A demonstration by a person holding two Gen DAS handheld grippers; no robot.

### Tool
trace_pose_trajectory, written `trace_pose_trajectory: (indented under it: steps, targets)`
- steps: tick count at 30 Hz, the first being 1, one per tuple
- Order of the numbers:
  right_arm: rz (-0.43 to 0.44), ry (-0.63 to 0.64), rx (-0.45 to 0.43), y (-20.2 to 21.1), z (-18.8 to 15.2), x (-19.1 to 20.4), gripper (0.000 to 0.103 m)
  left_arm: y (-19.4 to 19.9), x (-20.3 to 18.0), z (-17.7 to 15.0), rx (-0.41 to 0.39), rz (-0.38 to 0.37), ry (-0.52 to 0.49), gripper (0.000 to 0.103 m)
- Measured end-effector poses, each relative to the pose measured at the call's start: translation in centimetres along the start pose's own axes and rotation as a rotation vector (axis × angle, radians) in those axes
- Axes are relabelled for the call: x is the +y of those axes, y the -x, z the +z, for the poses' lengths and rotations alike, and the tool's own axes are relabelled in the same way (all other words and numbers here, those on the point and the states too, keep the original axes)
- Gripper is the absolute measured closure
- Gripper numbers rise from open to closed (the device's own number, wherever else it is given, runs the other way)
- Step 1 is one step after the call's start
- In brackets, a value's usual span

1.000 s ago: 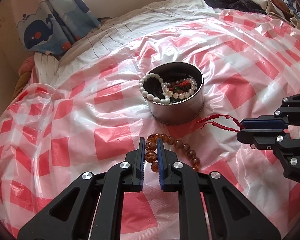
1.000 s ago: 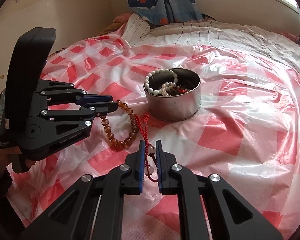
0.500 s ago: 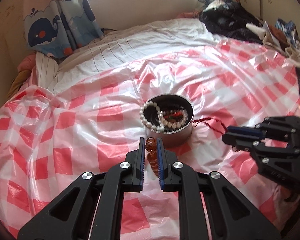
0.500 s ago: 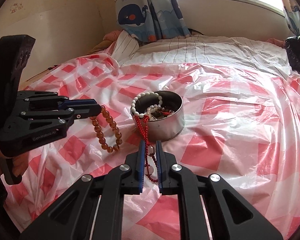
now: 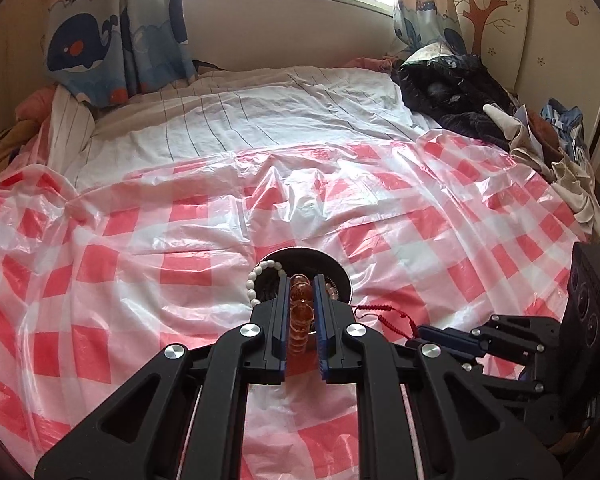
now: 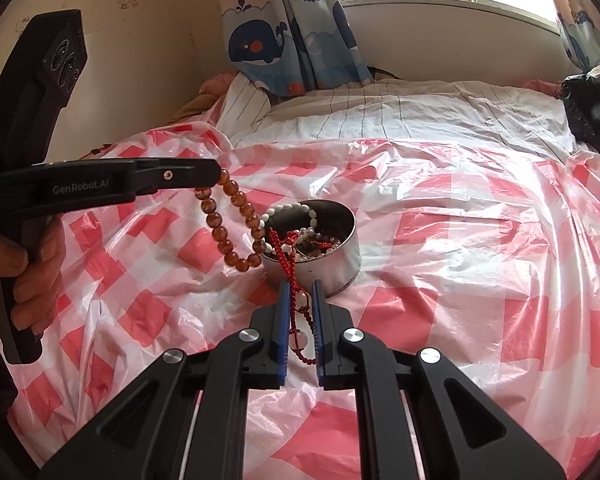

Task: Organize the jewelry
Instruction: 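Carry both bracelets over the silver tin and open both grippers to drop them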

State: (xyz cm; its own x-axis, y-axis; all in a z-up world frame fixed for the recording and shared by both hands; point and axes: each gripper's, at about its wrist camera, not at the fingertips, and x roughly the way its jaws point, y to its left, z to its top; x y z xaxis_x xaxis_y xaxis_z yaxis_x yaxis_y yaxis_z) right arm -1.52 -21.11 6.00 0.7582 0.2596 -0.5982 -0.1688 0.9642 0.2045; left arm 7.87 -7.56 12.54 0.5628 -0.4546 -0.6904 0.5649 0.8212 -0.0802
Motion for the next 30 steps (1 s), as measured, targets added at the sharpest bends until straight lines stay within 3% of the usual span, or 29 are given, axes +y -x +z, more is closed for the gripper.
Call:
trace_pose_trajectory:
  steps: [10, 15, 19, 24, 25, 26, 27, 30]
  targets:
    - [-0.019, -0.022, -0.01, -0.2, 0.3, -0.6, 0.092, -2.6, -0.5, 2.2, -0.003, -0.054, 0.036, 0.093]
    - [-0.029, -0.03, -0.024, -1.7, 2.0, -1.0, 0.092, -6.2, 2.3, 1.5, 0.069, 0.0, 0.124, 0.092]
    - [-0.035, -0.011, -0.011, -3.2, 2.8, -0.8, 0.092, -6.9, 5.1, 0.6, 0.071, -0.004, 0.231, 0.092]
    - [-0.034, 0.033, 0.032, -6.4, 4.4, 0.2, 0.092, -7.2, 6.4, 0.2, 0.069, -0.031, 0.285, 0.092]
    - [-0.046, 0.049, 0.061, -7.2, 4.5, 0.4, 0.091, -7.3, 6.3, 0.1, 0.072, -0.03, 0.283, 0.092]
    - [-0.066, 0.063, 0.095, -8.1, 4.5, 0.5, 0.077, -7.3, 6.2, 0.1, 0.074, -0.032, 0.281, 0.092]
    - [-0.083, 0.066, 0.114, -8.6, 4.2, 0.4, 0.072, -7.3, 6.1, 0.0, 0.076, -0.033, 0.278, 0.092]
    - [-0.087, 0.048, 0.08, -7.5, 3.9, 0.0, 0.069, -6.7, 5.2, -0.5, 0.081, -0.003, 0.247, 0.084]
